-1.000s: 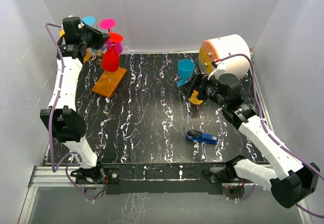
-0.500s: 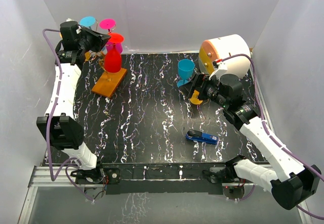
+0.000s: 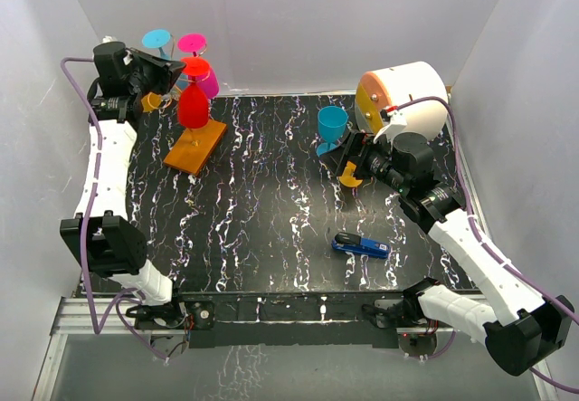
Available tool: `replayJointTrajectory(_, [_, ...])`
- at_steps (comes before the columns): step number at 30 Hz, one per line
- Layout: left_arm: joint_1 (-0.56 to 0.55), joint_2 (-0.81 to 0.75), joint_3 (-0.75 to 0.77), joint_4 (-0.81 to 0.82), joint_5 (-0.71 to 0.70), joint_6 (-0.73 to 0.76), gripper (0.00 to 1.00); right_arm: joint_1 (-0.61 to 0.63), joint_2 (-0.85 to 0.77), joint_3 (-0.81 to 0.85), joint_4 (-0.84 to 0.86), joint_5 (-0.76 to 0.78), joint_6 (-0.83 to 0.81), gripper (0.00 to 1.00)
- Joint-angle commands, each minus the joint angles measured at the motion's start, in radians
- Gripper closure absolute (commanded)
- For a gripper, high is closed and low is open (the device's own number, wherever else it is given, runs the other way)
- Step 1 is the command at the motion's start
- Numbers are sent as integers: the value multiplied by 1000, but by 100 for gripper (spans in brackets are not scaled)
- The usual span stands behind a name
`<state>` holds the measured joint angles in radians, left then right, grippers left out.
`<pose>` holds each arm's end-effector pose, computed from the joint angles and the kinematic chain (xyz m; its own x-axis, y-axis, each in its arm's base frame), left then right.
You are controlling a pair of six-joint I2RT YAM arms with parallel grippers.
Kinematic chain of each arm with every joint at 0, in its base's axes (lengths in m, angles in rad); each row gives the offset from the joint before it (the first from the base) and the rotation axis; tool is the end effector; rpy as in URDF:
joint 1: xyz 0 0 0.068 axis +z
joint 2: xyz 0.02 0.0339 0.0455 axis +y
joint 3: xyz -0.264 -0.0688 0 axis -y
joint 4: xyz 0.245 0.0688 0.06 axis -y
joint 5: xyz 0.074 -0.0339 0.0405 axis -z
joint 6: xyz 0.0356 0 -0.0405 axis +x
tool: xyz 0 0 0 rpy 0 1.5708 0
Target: Take the wine glass off the wine glass rack
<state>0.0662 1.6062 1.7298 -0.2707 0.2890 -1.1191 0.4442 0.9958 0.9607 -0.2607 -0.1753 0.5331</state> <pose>0.3719 0.0145 0.4512 -0.2599 -0.8815 -0.3942 -0.0365 0.4169 -0.9082 0.2029 0.1035 0.3546 -0.5183 0.3075 -0.7980 -0.3604 0.7677 0.5299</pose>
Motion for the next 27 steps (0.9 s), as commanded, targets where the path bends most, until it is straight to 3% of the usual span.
replayJointTrajectory(1, [20,-33,29,20,23,8,100,4,-15,44,46,3,5,2])
replayJointTrajectory(20, [15,134,180,34,22,-58,100,4,-13,47,43,13,1,1])
replayJointTrajectory(27, [6,140,208,-2,-40,-48,100,4,-18,49,40,17,-1,2])
